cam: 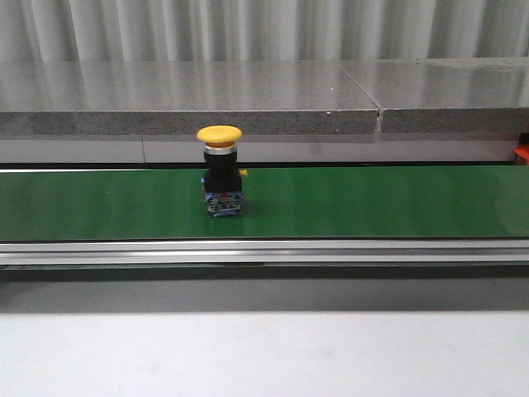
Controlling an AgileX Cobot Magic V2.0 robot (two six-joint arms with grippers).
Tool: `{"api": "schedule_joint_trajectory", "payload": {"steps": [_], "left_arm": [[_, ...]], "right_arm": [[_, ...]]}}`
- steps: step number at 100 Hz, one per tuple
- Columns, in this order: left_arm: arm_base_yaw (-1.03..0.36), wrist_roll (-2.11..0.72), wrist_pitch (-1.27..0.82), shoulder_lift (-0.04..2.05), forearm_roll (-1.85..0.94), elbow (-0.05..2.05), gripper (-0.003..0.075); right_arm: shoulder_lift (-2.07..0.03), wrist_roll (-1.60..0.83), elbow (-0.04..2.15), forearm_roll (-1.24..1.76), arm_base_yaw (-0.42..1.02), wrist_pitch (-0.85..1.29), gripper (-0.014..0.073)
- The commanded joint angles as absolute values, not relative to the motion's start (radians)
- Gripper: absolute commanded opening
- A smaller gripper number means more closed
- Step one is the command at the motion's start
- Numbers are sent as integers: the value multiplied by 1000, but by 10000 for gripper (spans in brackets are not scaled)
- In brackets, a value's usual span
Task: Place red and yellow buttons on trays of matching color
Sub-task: 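Lower the red button into the red tray and open the right gripper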
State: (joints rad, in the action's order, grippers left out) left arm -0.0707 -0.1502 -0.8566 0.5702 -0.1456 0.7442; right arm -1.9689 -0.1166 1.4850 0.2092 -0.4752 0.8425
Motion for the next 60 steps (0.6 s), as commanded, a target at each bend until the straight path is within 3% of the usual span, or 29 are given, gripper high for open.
{"api": "schedule_joint_trajectory", "payload": {"steps": [1,20,60], "left_arm": [[-78,-147,-794,572,-160,773,-21],[-78,-147,-794,572,-160,773,-21],[-78,-147,-794,572,-160,773,-21]], "right_arm": [[-1886,-132,1515,231,-482,820,583],[-1779,-172,1515,231,-482,826,536],[-1561,-190,1515,233,-404,885,537]]}}
